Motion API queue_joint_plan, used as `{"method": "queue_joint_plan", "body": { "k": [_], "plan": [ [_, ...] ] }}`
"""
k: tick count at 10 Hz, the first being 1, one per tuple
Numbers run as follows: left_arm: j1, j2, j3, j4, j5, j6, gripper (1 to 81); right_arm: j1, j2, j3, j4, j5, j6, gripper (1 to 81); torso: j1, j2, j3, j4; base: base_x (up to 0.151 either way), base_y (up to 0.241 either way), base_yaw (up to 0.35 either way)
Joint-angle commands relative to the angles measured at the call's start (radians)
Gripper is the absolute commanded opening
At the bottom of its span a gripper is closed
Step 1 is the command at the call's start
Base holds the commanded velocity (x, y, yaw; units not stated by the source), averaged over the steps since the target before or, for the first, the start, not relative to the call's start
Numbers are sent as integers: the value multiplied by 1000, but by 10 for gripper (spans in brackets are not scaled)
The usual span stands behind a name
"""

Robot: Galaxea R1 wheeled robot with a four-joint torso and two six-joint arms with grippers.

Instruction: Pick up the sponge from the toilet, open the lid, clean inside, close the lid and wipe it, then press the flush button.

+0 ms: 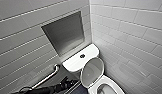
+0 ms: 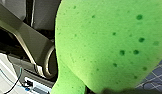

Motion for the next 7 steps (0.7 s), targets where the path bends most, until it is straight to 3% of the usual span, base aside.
{"method": "queue_joint_plan", "body": {
  "k": [1,7],
  "plan": [
    [-146,11,-30,1,28,-5,811,-32,3,19,8,-62,-2,10,0,0,0,0,0,0,0],
    [-212,158,-63,7,39,-4,811,-42,0,27,13,-57,-2,10,0,0,0,0,0,0,0]
  ]
}}
